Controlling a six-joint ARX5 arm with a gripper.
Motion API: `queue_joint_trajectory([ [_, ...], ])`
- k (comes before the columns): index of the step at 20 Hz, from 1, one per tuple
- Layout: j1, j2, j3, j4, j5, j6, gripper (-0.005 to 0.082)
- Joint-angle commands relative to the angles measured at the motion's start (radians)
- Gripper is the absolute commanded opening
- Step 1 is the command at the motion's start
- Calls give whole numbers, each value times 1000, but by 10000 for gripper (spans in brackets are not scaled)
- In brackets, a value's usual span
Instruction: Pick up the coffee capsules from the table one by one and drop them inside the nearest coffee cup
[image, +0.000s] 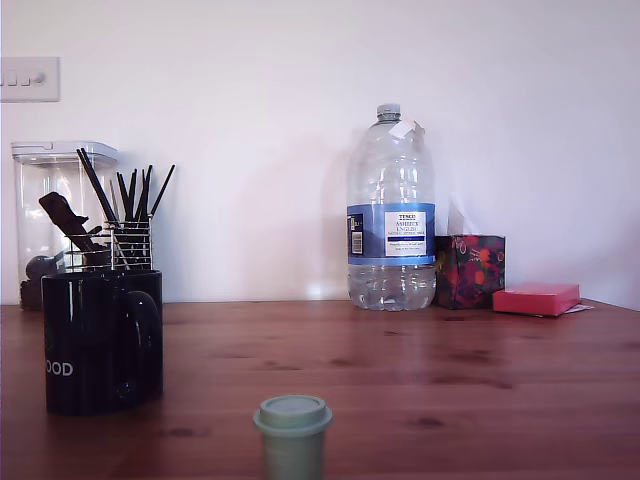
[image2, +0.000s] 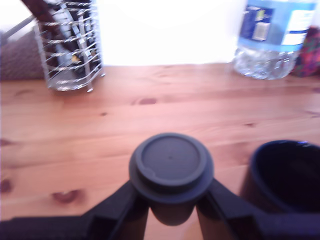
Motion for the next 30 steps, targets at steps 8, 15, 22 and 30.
queue_joint_trajectory([
  [8,-153,-225,17,-235,-54,-5,127],
  [15,-286,-287,189,-566,-89,34,127],
  [22,-378,-275,454,-1086,-189,114,127],
  [30,-396,-118,584,-1323,-189,119,128],
])
